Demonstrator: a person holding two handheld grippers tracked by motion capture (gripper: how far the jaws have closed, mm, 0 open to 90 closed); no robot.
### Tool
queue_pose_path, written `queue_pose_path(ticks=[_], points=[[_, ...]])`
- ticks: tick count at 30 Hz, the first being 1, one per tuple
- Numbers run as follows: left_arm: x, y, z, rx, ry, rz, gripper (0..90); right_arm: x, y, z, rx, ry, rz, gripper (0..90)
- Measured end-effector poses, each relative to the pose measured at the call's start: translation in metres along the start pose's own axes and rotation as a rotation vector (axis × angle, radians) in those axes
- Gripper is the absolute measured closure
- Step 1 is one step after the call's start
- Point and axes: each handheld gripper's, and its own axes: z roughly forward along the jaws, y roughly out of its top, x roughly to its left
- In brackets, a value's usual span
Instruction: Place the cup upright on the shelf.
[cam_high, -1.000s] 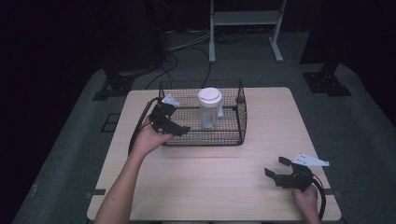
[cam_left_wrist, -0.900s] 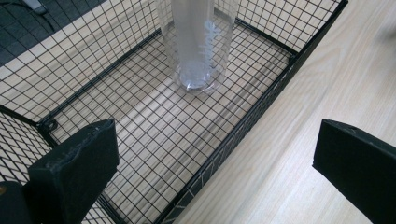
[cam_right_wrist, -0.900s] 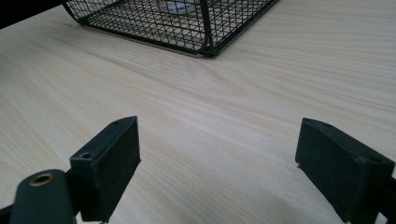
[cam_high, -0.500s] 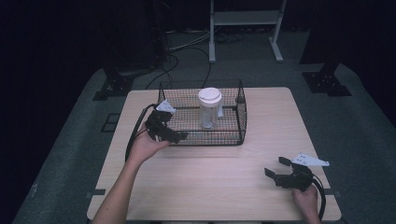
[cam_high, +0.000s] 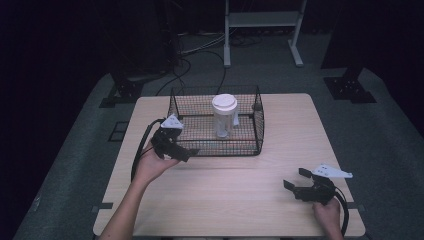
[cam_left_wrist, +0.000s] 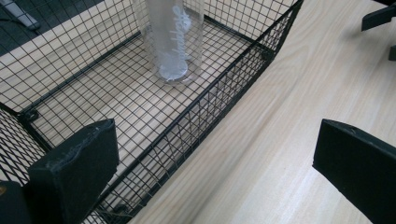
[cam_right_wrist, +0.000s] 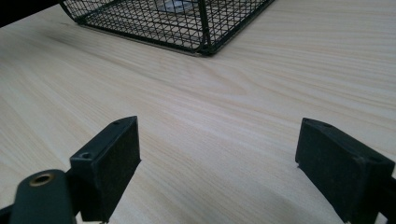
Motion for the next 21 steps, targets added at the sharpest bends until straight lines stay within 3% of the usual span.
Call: queue_pose_path(ticks=[21], points=[[-0.010,-0.035,-0.019,-0.037,0.013,-0.008,0.0,0.000,0.000,0.000,0.001,-0.004,-0.001,12.9]])
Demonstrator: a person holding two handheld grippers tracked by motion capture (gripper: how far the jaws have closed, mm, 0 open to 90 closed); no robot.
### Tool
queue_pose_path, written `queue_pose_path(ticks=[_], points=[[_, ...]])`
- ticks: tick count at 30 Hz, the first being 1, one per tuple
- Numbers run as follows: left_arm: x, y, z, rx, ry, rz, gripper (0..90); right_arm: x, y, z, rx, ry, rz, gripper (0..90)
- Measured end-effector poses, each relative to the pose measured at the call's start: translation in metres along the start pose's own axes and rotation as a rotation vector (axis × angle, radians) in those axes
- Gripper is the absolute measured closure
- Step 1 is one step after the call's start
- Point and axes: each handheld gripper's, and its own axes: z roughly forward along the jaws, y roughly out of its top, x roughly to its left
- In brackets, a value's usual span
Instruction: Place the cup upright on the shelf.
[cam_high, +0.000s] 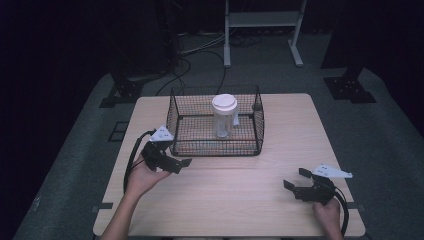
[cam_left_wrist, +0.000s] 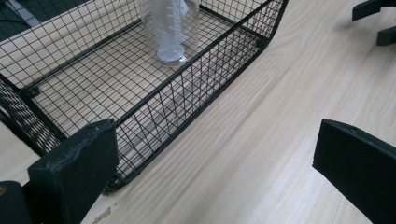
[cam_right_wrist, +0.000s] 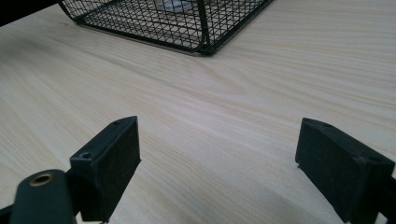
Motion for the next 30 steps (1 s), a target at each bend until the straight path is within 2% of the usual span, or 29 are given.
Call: queue_pose_path(ticks=[8,13,22,30], points=[[-0.007,-0.010,-0.006,-0.009,0.011,0.016,0.0,0.000,0.000,0.000,0.001,-0.002,0.000,12.9],[-0.008,-0.021,-0.009,-0.028,0.007,0.002,0.0,0.000,0.000,0.000,0.002,-0.003,0.000,12.9],[-0.006,-0.040,-0.013,-0.039,0.030,-0.018,0.0,0.000,0.000,0.000,0.002,-0.004,0.000,12.9],[-0.009,-0.052,-0.015,-0.060,0.028,-0.033,0.0,0.001,0.000,0.000,0.001,-0.006,-0.001,12.9]])
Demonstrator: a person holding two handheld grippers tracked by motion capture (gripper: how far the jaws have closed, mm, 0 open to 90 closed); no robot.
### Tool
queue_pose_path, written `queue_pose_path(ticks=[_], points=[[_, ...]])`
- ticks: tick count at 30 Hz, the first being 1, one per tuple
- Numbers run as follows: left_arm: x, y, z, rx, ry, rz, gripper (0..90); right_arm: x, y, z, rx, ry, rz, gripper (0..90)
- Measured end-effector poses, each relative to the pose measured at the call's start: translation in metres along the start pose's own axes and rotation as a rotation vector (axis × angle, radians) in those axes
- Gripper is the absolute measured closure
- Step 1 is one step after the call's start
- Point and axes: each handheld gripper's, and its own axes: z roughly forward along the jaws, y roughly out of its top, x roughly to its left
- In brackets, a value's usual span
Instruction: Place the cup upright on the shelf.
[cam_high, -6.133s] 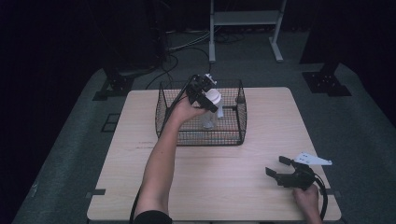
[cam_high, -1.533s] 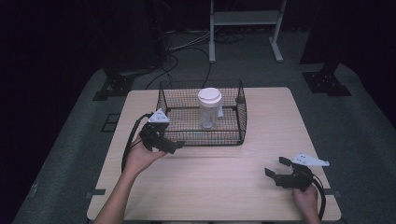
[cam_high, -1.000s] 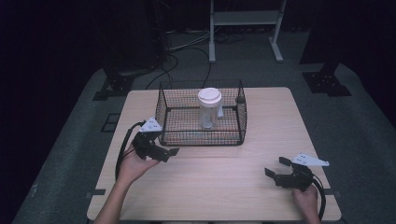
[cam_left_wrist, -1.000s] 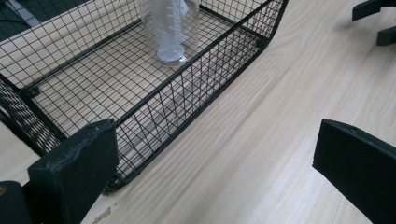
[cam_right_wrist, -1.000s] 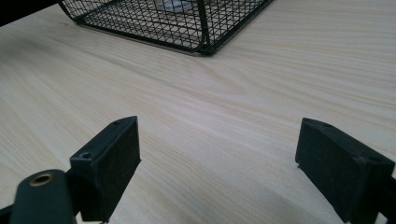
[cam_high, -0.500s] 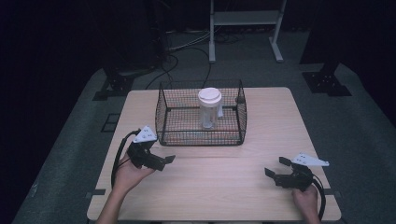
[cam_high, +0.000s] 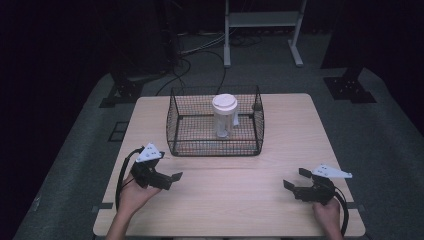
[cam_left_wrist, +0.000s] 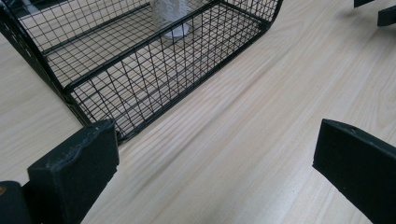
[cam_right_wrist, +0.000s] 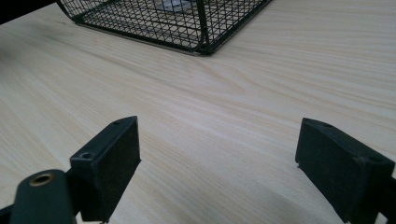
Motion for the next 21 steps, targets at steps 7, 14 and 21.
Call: queue_pose_path(ticks=[7,14,21], points=[[-0.007,-0.009,-0.003,-0.024,-0.008,-0.010,0.0,0.000,0.000,0.000,0.001,-0.001,-0.002,12.9],[-0.011,-0.023,-0.001,-0.033,0.005,-0.016,0.0,0.000,0.000,0.000,0.002,-0.003,-0.003,12.9],[-0.011,-0.045,0.000,-0.099,0.025,-0.060,0.0,0.001,0.000,0.000,0.002,-0.003,-0.006,12.9]])
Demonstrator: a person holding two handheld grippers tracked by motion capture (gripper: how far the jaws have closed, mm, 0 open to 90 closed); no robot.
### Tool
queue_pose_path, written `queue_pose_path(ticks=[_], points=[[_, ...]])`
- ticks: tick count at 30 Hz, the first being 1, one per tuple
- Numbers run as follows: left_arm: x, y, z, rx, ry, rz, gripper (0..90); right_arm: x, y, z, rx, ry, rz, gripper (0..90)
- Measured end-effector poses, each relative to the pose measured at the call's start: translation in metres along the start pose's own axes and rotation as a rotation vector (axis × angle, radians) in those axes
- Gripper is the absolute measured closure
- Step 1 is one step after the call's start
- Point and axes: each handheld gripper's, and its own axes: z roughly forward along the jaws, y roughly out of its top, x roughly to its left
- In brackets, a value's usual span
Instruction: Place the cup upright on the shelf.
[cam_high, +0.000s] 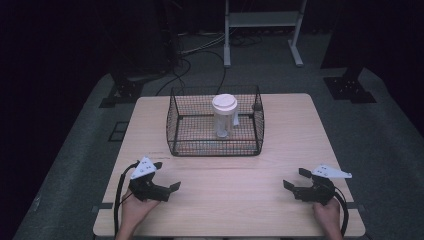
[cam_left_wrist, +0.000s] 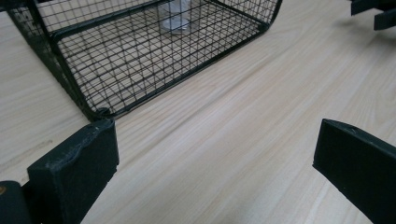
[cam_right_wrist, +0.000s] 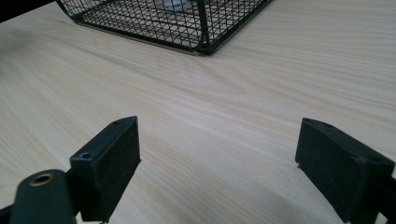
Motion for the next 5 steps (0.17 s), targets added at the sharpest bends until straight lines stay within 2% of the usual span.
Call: queue_pose_path(ticks=[2,5], points=[[0.000,-0.009,0.000,-0.011,-0.007,-0.007,0.0,0.000,0.000,0.000,0.000,0.000,0.000,12.9],[0.000,-0.020,0.001,0.003,-0.002,-0.006,0.0,0.000,0.000,0.000,-0.001,0.004,-0.004,12.9]])
